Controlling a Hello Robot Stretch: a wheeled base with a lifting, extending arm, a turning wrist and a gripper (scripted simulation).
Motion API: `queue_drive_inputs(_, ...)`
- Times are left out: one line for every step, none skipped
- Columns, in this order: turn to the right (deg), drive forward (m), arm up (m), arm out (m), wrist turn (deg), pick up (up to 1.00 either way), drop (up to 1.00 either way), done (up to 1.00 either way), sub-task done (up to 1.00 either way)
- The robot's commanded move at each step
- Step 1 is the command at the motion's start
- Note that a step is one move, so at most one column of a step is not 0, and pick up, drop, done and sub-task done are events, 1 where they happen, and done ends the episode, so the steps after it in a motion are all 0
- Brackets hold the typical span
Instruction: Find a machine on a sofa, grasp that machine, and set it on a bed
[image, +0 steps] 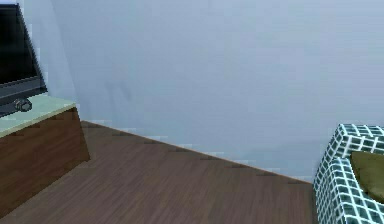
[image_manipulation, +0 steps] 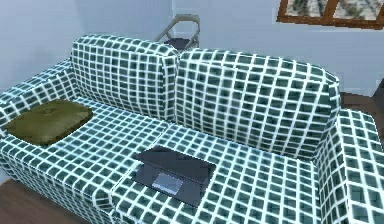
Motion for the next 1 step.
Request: queue_drive_inputs(0.0, 0.0, 0.1, 0.0, 0.0, 0.0, 0.0, 0.0, 0.0)
